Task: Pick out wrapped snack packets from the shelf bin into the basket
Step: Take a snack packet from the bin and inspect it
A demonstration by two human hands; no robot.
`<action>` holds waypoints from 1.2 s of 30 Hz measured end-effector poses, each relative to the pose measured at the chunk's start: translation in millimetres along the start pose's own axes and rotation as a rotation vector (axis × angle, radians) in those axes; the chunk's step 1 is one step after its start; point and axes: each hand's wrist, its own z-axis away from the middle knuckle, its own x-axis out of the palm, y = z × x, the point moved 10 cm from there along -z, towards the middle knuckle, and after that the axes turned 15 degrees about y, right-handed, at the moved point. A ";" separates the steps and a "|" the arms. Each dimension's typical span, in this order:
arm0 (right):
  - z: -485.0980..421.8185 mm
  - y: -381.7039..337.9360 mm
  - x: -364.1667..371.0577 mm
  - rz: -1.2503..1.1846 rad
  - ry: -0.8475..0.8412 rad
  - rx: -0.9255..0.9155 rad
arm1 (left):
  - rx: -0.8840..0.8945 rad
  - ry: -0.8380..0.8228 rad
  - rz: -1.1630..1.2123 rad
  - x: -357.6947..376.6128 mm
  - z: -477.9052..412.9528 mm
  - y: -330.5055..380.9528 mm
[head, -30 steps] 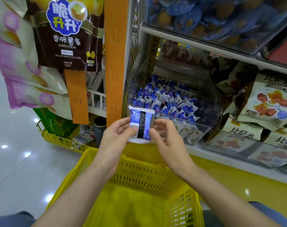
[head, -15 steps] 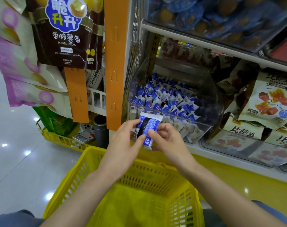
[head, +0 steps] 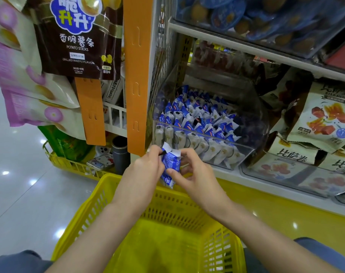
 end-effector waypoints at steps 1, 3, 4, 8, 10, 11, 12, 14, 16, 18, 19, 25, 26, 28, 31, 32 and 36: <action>0.0 0.3 -0.2 0.008 0.001 -0.002 | -0.016 0.003 0.023 0.3 -0.3 -1.3; -1.2 1.2 -2.2 0.004 0.019 0.004 | -0.075 0.011 0.114 0.8 -1.5 -4.6; -2.6 2.3 -4.5 -0.008 0.040 0.015 | -0.103 0.005 0.163 2.7 -1.4 -5.6; -9.7 11.7 -13.2 -0.082 0.106 0.100 | -0.111 -0.096 0.227 18.8 5.5 -2.7; -10.1 12.9 -11.8 -0.112 0.098 0.119 | -0.107 -0.117 0.224 21.8 6.8 -3.2; -9.9 13.2 -10.9 -0.122 0.096 0.120 | -0.110 -0.119 0.226 21.9 6.9 -4.1; -9.8 13.2 -10.8 -0.124 0.097 0.117 | -0.118 -0.121 0.236 22.0 6.6 -4.5; -10.8 13.3 -12.2 -0.113 0.110 0.101 | -0.179 -0.130 0.313 22.0 5.9 -5.0; -12.0 10.8 -14.7 -0.118 0.121 0.078 | -0.327 -0.148 0.489 25.4 6.0 -7.6; -12.0 5.9 -14.1 -0.140 0.107 0.047 | -0.486 -0.183 0.680 30.9 8.5 -7.5; -11.1 3.5 -12.3 -0.146 0.093 0.029 | -0.537 -0.207 0.751 33.9 9.8 -5.8; -2.7 -9.5 -0.2 0.007 0.006 -0.118 | -0.626 -0.164 0.794 32.8 10.6 -7.0; -2.5 -8.5 1.9 -0.032 -0.019 -0.080 | -0.641 -0.142 0.788 31.3 9.2 -10.2; -5.4 -2.6 2.5 -0.182 -0.036 0.050 | -0.660 -0.125 0.797 30.1 6.5 -14.0; -13.4 3.4 -3.9 -0.332 0.008 0.190 | -0.673 -0.154 0.852 30.0 4.9 -10.9; -14.9 2.7 -5.9 -0.352 0.015 0.202 | -0.666 -0.178 0.851 31.2 5.5 -9.3; -15.5 -9.7 -15.0 -0.279 0.049 0.073 | -0.650 -0.209 0.859 31.4 7.4 -5.8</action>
